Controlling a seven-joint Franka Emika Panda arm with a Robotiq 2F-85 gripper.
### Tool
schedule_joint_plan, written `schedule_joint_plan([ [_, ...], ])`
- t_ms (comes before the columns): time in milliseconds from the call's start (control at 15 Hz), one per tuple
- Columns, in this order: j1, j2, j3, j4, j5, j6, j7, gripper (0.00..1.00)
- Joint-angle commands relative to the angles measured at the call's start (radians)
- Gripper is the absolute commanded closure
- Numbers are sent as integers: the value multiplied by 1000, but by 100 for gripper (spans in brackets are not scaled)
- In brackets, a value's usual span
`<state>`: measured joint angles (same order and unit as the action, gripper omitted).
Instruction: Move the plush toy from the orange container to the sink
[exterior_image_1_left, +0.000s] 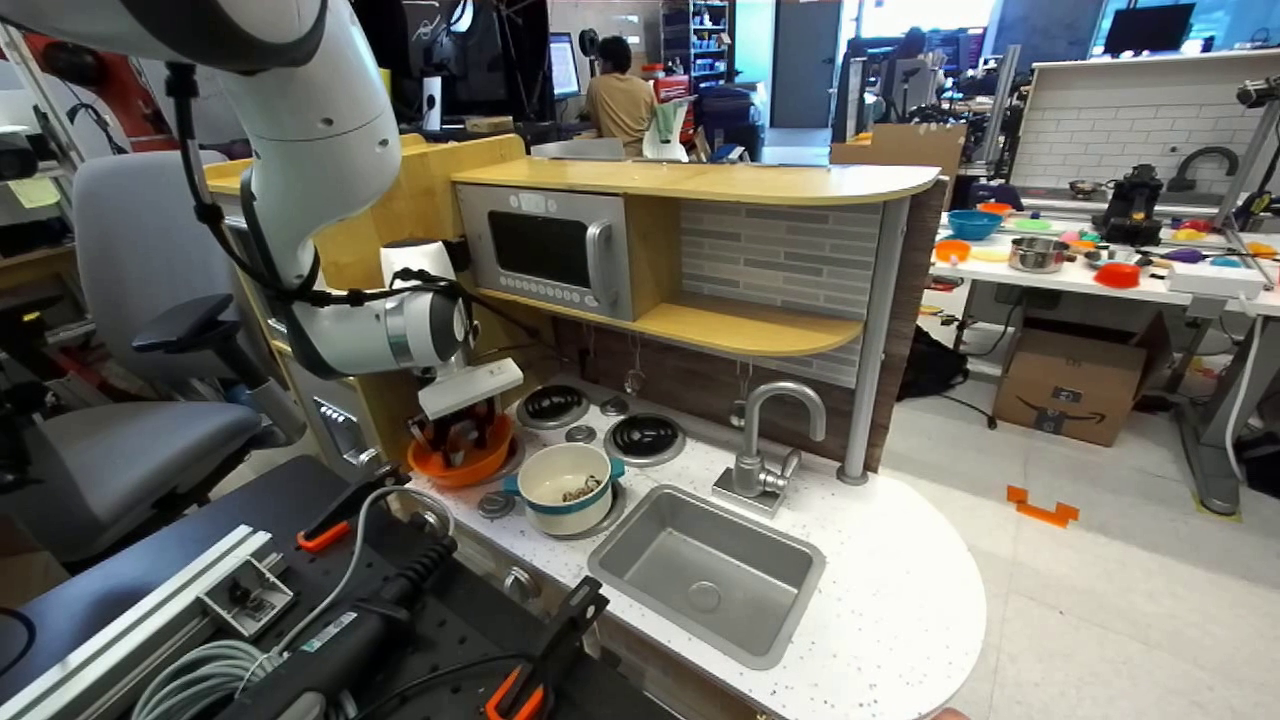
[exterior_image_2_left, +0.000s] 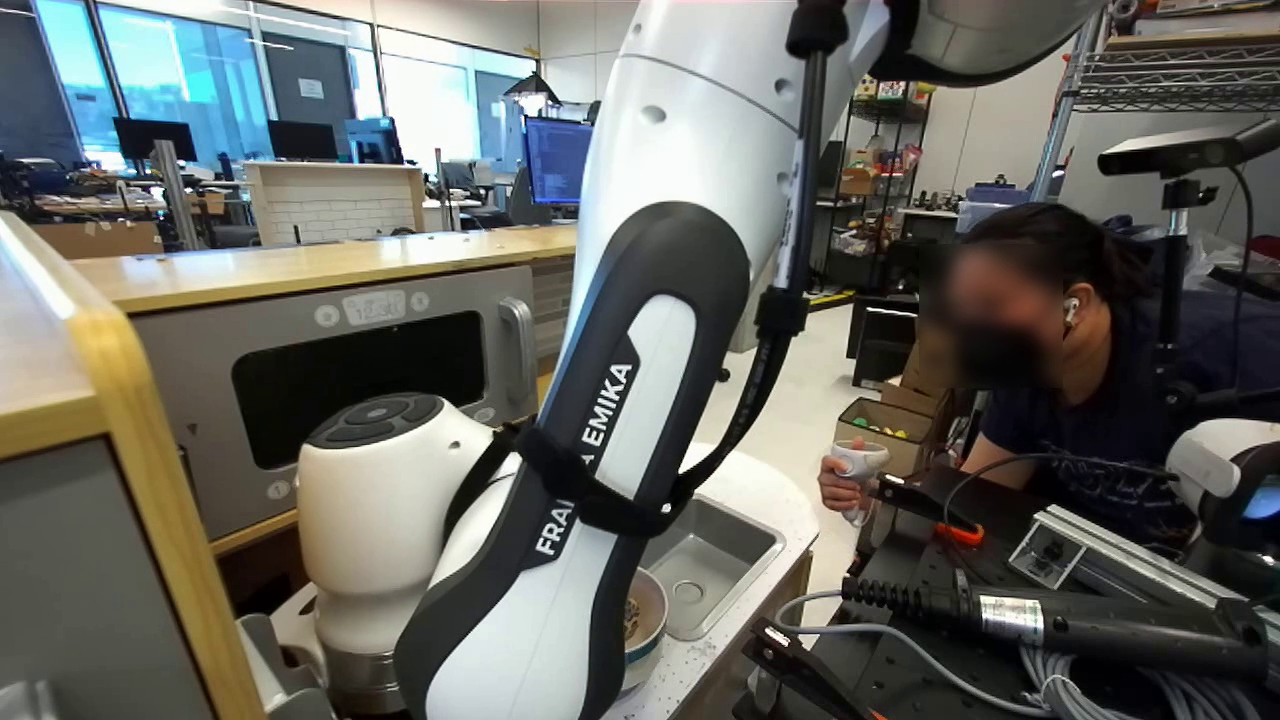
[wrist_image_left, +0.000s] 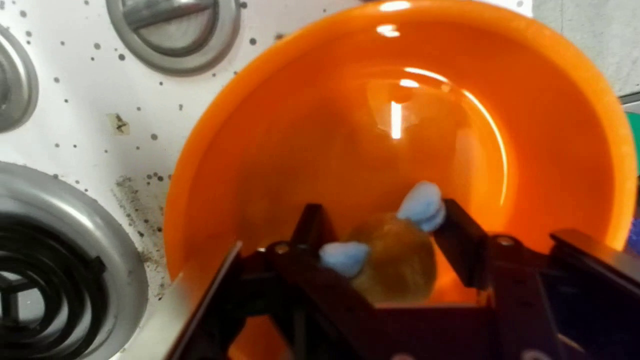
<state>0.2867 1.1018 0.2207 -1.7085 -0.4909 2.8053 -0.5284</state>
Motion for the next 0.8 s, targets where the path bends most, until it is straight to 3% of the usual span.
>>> schedule_joint_plan([
  [0, -27, 4, 10, -1, 9, 53, -15, 72],
  [267, -36, -30, -7, -26, 9, 94, 10, 99],
  [733, -58, -135, -16, -140, 8, 187, 64, 98],
])
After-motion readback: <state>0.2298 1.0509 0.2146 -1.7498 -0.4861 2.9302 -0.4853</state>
